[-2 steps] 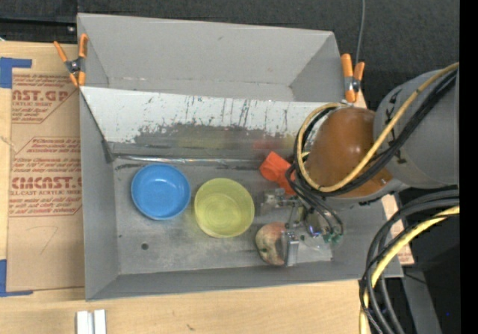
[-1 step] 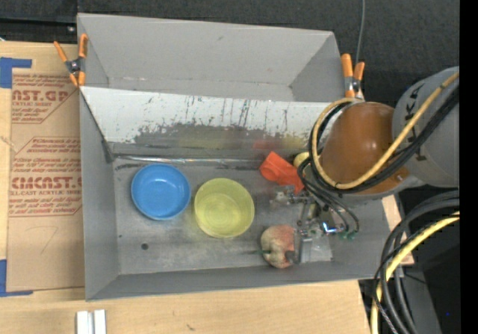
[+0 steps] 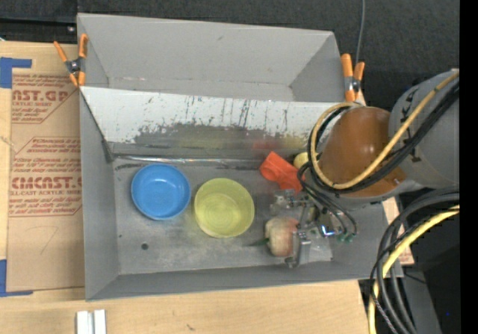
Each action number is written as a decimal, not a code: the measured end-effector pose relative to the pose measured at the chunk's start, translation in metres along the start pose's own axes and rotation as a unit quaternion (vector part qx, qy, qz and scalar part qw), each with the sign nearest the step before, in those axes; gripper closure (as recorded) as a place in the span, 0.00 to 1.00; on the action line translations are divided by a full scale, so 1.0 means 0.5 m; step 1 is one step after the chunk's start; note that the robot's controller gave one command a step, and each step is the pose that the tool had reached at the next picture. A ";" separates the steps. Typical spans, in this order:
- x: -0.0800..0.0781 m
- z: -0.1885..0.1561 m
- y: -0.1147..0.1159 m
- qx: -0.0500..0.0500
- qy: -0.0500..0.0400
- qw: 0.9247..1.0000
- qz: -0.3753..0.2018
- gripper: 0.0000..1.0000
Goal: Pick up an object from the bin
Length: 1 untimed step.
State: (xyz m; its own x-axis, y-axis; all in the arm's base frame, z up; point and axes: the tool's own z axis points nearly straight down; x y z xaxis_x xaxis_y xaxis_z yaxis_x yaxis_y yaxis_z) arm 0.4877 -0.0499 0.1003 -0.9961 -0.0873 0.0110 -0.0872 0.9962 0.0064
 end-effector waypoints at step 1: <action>-0.004 0.060 0.035 0.002 -0.009 0.997 0.074 0.00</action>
Offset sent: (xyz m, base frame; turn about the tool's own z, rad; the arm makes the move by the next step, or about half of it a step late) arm -0.0054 -0.0163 -0.0303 0.1329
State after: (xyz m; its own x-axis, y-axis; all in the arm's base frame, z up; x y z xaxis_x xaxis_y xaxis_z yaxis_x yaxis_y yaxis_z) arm 0.4879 -0.0319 0.0702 -0.9981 0.0613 -0.0062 0.0613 0.9981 0.0027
